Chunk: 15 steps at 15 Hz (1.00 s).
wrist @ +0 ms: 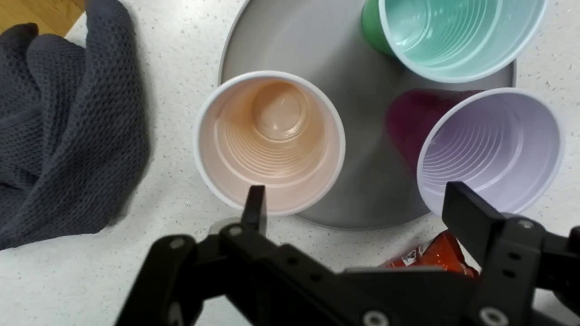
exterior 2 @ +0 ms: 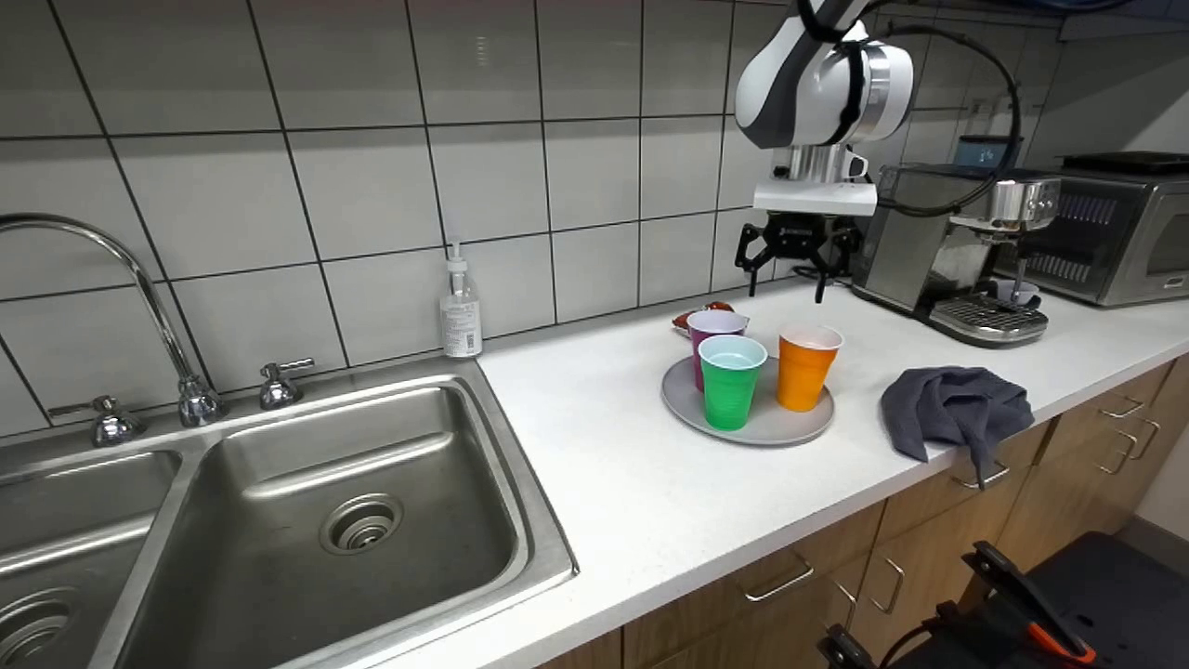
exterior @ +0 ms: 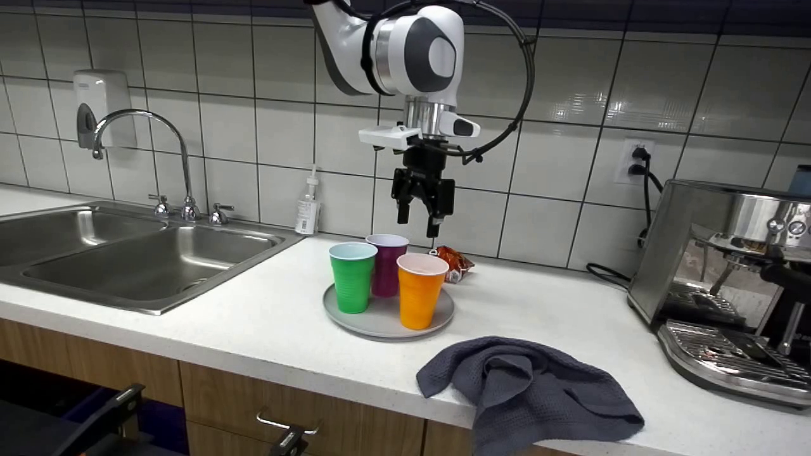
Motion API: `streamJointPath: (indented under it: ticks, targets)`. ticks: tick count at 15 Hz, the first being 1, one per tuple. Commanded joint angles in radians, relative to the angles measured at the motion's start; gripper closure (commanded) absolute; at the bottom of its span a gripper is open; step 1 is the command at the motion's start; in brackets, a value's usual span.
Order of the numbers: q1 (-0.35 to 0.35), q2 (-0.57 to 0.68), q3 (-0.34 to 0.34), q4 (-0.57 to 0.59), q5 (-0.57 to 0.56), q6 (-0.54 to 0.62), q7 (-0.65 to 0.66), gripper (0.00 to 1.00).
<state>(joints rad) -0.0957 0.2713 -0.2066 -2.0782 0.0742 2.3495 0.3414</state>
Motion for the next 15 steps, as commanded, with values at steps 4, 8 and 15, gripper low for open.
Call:
streamJointPath:
  ticks: [4, 8, 15]
  targets:
    - [0.007, -0.162, 0.031, -0.141, -0.049, 0.005, -0.062, 0.0]
    - [0.011, -0.246, 0.045, -0.22, -0.079, 0.001, -0.095, 0.0]
    - [0.006, -0.409, 0.072, -0.373, -0.133, -0.004, -0.164, 0.0]
